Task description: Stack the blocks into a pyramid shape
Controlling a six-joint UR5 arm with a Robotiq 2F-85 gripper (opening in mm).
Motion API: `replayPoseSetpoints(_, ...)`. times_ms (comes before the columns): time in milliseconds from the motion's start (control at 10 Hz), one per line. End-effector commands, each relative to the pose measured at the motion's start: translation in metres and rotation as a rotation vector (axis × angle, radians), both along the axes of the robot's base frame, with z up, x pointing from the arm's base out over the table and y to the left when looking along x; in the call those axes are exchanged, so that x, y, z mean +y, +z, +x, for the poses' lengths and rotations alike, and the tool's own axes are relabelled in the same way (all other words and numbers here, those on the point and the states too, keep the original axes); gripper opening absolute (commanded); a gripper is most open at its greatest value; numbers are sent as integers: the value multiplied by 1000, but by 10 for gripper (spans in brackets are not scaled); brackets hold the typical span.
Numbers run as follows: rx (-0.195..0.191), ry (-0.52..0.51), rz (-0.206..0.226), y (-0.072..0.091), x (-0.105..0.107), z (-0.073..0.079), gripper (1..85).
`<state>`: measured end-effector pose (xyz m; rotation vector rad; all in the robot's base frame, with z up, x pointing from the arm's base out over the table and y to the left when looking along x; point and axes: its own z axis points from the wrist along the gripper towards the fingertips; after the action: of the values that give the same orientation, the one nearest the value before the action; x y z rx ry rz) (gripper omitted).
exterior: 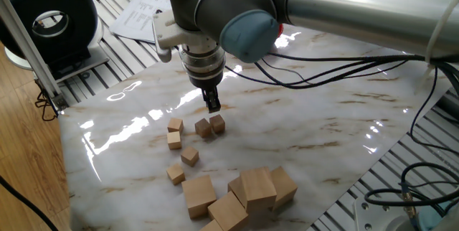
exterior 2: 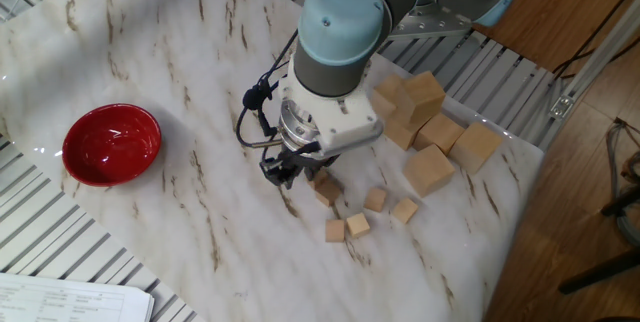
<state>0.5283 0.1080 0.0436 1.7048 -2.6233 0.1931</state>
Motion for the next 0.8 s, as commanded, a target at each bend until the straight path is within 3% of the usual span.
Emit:
replayPoseSetpoints(0,7,22,22,-1,4,-1,417)
replayPoseSetpoints(300,5,74,38,-1,10,-1,433)
replayPoseSetpoints(500,17,59,65,-5,13,-13,457)
replayPoseSetpoints(700,8,58,65,-11,12,-20,457)
